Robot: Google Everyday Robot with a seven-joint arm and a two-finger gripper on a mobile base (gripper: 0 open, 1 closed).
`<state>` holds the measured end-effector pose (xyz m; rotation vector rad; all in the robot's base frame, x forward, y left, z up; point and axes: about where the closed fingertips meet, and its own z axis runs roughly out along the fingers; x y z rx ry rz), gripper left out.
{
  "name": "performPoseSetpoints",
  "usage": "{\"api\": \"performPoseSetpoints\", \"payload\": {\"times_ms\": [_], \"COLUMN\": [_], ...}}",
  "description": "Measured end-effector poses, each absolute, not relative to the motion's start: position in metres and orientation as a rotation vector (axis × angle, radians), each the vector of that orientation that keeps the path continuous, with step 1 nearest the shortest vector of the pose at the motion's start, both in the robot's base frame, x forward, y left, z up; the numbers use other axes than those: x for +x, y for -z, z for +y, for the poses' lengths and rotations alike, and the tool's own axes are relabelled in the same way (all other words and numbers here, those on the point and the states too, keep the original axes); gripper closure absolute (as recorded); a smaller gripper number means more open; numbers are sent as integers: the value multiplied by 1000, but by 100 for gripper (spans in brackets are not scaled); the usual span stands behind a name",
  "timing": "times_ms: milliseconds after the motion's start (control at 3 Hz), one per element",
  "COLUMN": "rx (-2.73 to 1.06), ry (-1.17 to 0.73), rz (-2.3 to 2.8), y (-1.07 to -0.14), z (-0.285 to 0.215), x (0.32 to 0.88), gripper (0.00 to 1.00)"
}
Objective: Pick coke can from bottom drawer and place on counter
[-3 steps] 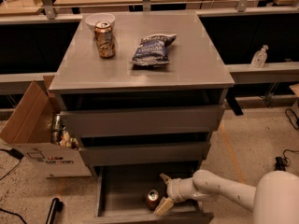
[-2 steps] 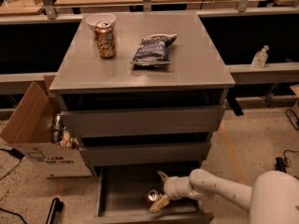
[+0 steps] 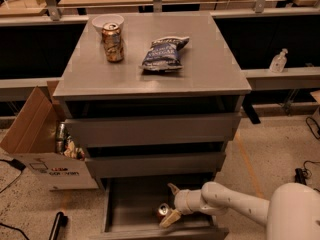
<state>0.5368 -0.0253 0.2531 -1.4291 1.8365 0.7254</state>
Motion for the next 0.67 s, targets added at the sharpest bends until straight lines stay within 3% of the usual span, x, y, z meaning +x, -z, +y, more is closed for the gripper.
{"api": "performPoseSetpoints", "payload": {"times_ms": [667], "rx": [-1453], "ry": [-711], "rz": [1829], "y": [-232], "z": [-18], "x": [540], "gripper": [0]}}
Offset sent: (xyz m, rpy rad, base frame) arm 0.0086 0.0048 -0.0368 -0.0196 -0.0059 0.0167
